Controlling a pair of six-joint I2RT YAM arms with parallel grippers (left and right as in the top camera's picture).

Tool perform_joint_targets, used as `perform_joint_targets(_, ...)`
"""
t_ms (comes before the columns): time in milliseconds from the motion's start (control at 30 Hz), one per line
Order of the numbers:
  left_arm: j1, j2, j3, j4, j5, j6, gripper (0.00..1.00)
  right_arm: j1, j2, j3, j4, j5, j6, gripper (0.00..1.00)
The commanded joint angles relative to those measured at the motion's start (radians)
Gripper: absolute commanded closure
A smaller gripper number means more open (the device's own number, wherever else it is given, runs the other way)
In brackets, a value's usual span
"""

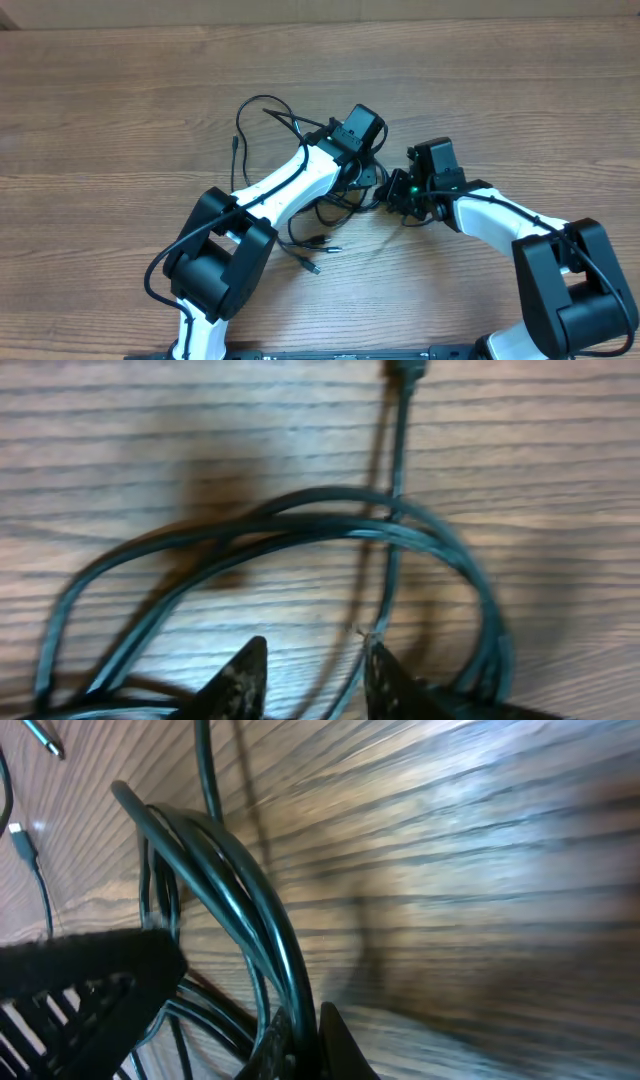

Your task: Untangle cables

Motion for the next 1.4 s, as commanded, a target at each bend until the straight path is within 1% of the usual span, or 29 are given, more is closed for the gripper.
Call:
perform_joint_targets(0, -0.011, 0.007, -0.008, 0.026, 0.032, 0.018, 0.66, 0.012, 0.008, -0.01, 0.008, -0.02, -0.007, 0.96)
perform_joint_targets(67, -0.013, 0.007, -0.008, 0.037, 0.031, 0.018, 0.66, 0.012, 0.008, -0.01, 0.008, -0.02, -0.006, 0.96)
perform_joint_targets(200, -0.013, 0.01, -0.009, 0.052, 0.03, -0.007, 0.71, 0.012, 0.008, -0.01, 0.008, -0.019, -0.006, 0.96)
perform_joint_targets(300, -0.013, 0.031, -0.009, 0.081, 0.031, -0.021, 0.71, 0.012, 0.008, -0.01, 0.006, 0.002, 0.006, 0.96)
perform_joint_targets(367, -0.013, 0.06, -0.009, 0.12, 0.057, -0.02, 0.7, 0.012, 0.008, -0.01, 0.0, 0.049, 0.047, 0.96)
perform_joint_targets(467, -0.013, 0.089, -0.009, 0.174, 0.084, -0.02, 0.7, 0.012, 0.008, -0.01, 0.001, 0.053, 0.046, 0.96)
perform_joint_targets(667, -0.013, 0.1, -0.009, 0.242, 0.069, -0.019, 0.68, 0.012, 0.008, -0.01, 0.001, 0.053, 0.045, 0.96)
perform_joint_targets(733, -0.015, 0.104, -0.009, 0.239, 0.069, -0.019, 0.72, 0.012, 0.008, -0.01, 0.001, 0.053, 0.046, 0.96)
perform_joint_targets(833, -0.019, 0.114, -0.009, 0.229, 0.072, -0.008, 0.84, 0.012, 0.008, -0.01, 0.001, 0.053, 0.045, 0.96)
perform_joint_targets(900, -0.019, 0.114, -0.009, 0.215, 0.074, -0.008, 0.95, 0.012, 0.008, -0.01, 0.0, 0.056, 0.045, 0.96)
perform_joint_targets(933, -0.019, 0.114, -0.009, 0.211, 0.076, -0.002, 0.96, 0.012, 0.008, -0.01, 0.0, 0.057, 0.045, 0.96)
perform_joint_targets(967, -0.019, 0.113, -0.009, 0.211, 0.09, 0.022, 0.96, 0.012, 0.008, -0.01, 0.0, 0.06, 0.045, 0.96)
perform_joint_targets(1033, -0.012, 0.11, -0.003, 0.212, 0.186, 0.148, 0.96, 0.012, 0.008, -0.01, 0.0, 0.06, 0.045, 0.96)
perform_joint_targets(1133, 0.009, 0.094, 0.011, 0.203, 0.309, 0.277, 0.96, 0.012, 0.008, -0.01, 0.001, 0.071, 0.046, 0.96)
perform_joint_targets(1200, 0.029, 0.073, 0.025, 0.164, 0.388, 0.323, 0.96, 0.012, 0.008, -0.01, 0.002, 0.079, 0.046, 0.96)
perform_joint_targets(1233, 0.05, 0.052, 0.042, 0.103, 0.438, 0.333, 0.96, 0.012, 0.008, -0.01, 0.004, 0.079, 0.046, 0.96)
perform_joint_targets(1367, 0.106, 0.002, 0.089, -0.098, 0.48, 0.358, 0.96, 0.012, 0.008, -0.01, 0.005, 0.079, 0.046, 0.96)
